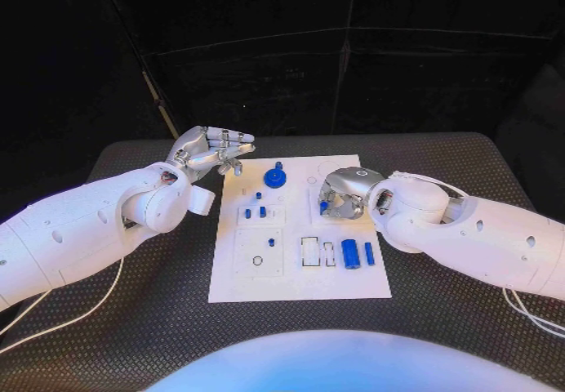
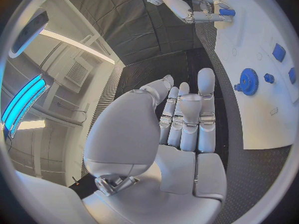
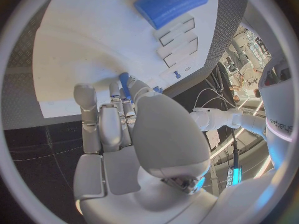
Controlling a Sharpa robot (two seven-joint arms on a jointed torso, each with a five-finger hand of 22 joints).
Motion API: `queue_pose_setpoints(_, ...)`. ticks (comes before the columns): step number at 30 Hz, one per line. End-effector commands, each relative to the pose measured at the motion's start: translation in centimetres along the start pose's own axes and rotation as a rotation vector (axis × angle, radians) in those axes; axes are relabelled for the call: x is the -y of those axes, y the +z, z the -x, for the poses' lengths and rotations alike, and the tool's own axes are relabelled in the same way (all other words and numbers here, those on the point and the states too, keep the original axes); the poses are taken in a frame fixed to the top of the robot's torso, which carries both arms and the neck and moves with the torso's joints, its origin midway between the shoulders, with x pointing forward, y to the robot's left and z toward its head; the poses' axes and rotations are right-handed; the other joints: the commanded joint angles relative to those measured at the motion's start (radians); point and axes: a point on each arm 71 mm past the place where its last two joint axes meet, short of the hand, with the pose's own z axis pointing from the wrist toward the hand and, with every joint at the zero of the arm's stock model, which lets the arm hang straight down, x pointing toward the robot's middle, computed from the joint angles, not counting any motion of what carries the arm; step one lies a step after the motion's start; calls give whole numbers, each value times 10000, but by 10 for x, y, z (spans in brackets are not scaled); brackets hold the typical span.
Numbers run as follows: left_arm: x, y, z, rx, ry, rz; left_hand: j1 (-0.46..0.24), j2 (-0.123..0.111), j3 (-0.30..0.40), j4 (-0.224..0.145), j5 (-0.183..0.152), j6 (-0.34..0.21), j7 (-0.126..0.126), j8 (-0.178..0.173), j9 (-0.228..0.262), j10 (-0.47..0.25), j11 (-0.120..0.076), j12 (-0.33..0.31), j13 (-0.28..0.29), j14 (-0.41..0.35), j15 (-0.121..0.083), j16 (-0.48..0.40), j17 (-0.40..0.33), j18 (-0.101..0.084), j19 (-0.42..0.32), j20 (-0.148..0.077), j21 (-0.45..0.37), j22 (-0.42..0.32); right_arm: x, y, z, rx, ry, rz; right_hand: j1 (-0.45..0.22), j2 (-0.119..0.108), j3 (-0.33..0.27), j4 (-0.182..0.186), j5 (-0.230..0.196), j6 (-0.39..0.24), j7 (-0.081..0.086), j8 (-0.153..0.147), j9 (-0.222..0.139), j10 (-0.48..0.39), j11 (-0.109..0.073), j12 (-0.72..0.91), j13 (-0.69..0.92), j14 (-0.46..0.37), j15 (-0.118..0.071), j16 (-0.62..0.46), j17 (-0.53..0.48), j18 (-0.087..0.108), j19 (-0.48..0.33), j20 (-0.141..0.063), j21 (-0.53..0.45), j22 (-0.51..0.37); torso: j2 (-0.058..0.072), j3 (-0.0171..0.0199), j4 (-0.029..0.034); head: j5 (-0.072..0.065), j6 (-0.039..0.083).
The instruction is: Assemble the parts on the task board
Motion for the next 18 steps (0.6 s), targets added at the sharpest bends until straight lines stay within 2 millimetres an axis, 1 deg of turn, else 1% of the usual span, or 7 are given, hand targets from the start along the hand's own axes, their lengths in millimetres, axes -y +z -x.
queue_pose_setpoints(1, 1, 0, -1, -99, -71, -47, 51, 35, -40, -6, -10, -15, 40, 52, -11, -47, -16, 56, -13, -35, 0, -58, -7, 109, -53, 0, -28, -2, -2, 0, 2, 219, 193, 182, 22, -53, 108, 17, 71, 134, -22, 10, 14, 153, -9, -66, 23, 376, -90, 102, 65, -126, 110, 3, 77, 94, 0, 0, 2, 13, 0)
queue_pose_setpoints(6, 1, 0, 0, -98, -69, -43, 51, 35, -40, -6, -10, -15, 40, 52, -11, -47, -16, 56, -13, -35, 0, -58, -7, 109, -53, 0, -28, -2, -4, -2, 5, 462, 689, 296, 10, -3, 283, 42, 135, 407, -103, 100, 47, 461, -93, -105, 51, 403, -154, 193, 167, -151, 198, -45, 207, 271, 8, 8, -3, 43, 0)
queue_pose_setpoints(11, 1, 0, 0, -109, -71, -33, 51, 35, -40, -6, -10, -15, 40, 52, -11, -47, -16, 56, -13, -35, 0, -58, -7, 109, -53, 0, -28, -2, -5, -7, 9, 806, 1042, 387, 31, 77, 455, 18, 177, 637, -165, 181, 73, 699, -160, -159, 68, 416, -207, 255, 234, -169, 248, -96, 293, 384, -1, 3, -7, 52, 0)
queue_pose_setpoints(15, 1, 0, 0, -111, -71, -28, 48, 49, -46, -4, -10, -9, 35, 63, -9, -45, -19, 77, -10, -40, 0, -66, -27, 114, -57, 1, -58, -21, -8, -13, 13, 1104, 1130, 565, 33, 102, 527, 2, 181, 704, -184, 201, 78, 777, -178, -199, 69, 421, -223, 284, 268, -183, 280, -115, 344, 460, -4, -2, -7, 67, 0)
queue_pose_setpoints(18, 1, 0, 0, -111, -71, -23, 48, 49, -46, -4, -10, -9, 35, 63, -9, -45, -19, 77, -10, -40, 0, -66, -27, 114, -57, 1, -58, -21, -13, -18, 17, 1356, 1195, 805, 32, 111, 556, -4, 181, 730, -189, 208, 80, 811, -187, -214, 71, 424, -229, 298, 287, -193, 304, -122, 378, 515, 1, 3, 1, 74, 0)
